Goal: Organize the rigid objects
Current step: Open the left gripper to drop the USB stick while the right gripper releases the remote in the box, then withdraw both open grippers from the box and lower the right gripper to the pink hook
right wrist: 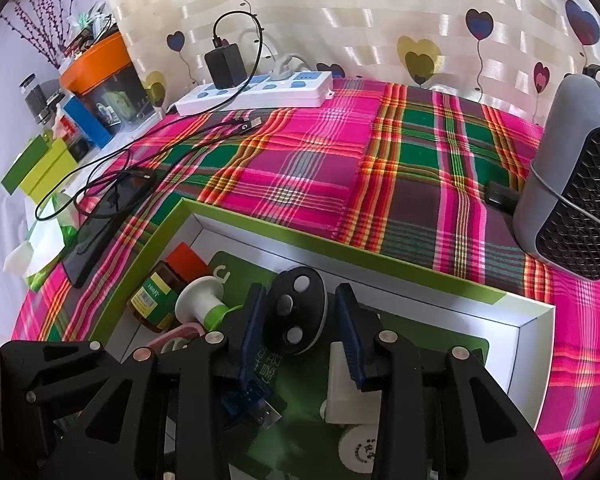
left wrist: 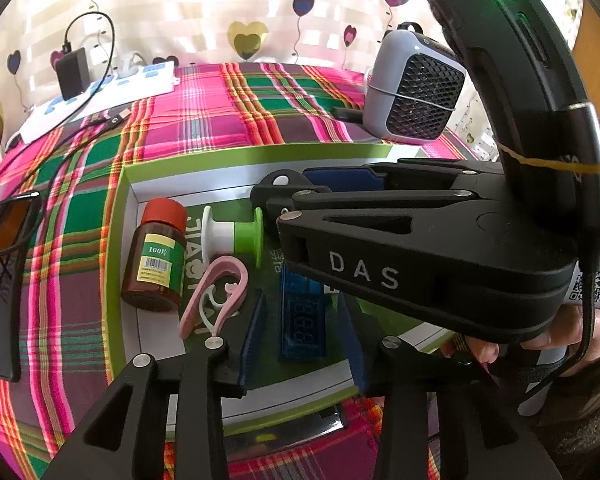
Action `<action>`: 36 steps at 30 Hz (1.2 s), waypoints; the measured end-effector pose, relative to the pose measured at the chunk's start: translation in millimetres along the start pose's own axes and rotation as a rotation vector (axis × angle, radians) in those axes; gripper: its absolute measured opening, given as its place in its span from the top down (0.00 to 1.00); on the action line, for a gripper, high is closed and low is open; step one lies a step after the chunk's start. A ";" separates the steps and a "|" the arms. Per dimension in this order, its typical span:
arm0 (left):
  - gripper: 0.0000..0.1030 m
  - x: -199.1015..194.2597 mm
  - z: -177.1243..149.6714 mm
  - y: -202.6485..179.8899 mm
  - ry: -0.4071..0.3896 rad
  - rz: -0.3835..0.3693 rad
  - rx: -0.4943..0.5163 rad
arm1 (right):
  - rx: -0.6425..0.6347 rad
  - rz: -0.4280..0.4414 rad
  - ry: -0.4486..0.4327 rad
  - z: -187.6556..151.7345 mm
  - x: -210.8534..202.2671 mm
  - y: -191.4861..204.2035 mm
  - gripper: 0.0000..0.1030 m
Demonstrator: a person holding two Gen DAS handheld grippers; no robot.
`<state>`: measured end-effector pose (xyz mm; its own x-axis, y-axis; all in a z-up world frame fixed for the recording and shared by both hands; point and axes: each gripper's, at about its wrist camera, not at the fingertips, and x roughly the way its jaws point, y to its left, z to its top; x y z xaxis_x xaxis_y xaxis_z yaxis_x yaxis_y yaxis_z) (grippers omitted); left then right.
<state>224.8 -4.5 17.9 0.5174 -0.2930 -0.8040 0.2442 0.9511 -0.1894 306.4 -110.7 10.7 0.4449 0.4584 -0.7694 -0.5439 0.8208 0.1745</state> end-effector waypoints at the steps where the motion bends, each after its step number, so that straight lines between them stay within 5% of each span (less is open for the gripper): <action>1: 0.64 -0.2 -0.1 -0.3 -0.001 0.002 0.000 | 0.001 0.001 -0.004 0.0 -0.8 0.1 0.63; 8: 0.64 -10.1 -1.6 -2.1 -0.022 -0.001 0.008 | 0.005 0.005 -0.024 -1.3 -8.2 1.9 0.54; 36: 0.64 -65.5 -34.5 -7.6 -0.101 0.046 0.008 | 0.056 0.000 -0.132 -34.6 -69.9 19.6 0.54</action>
<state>160.7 10.8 52.6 0.6078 -0.2577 -0.7511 0.2245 0.9631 -0.1487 240.0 -138.5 46.6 0.5365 0.4965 -0.6824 -0.5048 0.8368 0.2119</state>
